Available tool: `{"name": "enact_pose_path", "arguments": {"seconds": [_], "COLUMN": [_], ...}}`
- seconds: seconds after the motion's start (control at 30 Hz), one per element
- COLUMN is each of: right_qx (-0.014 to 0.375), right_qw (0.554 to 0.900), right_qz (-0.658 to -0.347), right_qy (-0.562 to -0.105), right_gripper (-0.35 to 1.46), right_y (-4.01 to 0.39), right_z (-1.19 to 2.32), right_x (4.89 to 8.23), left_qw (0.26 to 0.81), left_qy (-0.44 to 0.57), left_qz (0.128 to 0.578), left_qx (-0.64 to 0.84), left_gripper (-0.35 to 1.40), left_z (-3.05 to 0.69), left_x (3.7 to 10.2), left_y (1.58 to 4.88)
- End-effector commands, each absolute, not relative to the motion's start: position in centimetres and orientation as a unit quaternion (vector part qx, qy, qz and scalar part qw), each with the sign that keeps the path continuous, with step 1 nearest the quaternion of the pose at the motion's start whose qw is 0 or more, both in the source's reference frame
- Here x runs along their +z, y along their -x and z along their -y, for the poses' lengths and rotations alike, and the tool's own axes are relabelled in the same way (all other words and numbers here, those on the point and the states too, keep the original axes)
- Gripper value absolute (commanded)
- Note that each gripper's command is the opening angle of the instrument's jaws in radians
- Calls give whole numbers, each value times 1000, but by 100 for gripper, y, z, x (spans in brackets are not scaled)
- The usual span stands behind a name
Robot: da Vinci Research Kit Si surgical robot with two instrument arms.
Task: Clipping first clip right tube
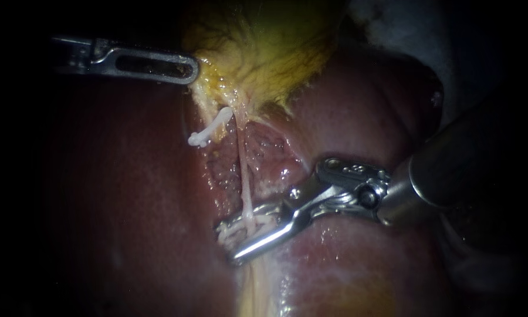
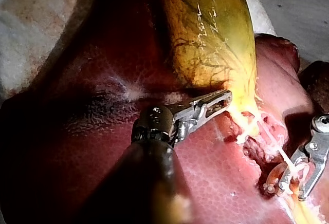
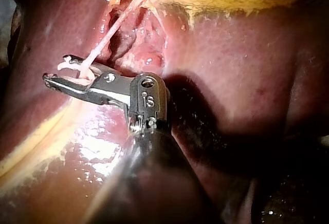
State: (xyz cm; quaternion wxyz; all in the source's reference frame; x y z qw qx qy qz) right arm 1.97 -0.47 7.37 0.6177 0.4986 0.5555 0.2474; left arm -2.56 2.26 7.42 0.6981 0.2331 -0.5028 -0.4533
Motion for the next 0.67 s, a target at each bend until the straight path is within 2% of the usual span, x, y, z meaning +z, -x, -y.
{"name": "enact_pose_path", "arguments": {"seconds": [0.03,0.1,0.67], "right_qx": [248,249,244], "right_qw": [617,617,617], "right_qz": [-555,-555,-555], "right_qy": [-500,-499,-501], "right_gripper": [-7,-35,-35], "right_y": [-198,-198,-196], "right_z": [47,47,45], "right_x": [737,737,748], "left_qw": [698,698,698], "left_qy": [-233,-233,-233], "left_qz": [503,503,503], "left_qx": [-453,-453,-453], "left_gripper": [-35,-35,-35], "left_z": [-226,-226,-227], "left_x": [742,742,742], "left_y": [256,256,256]}}
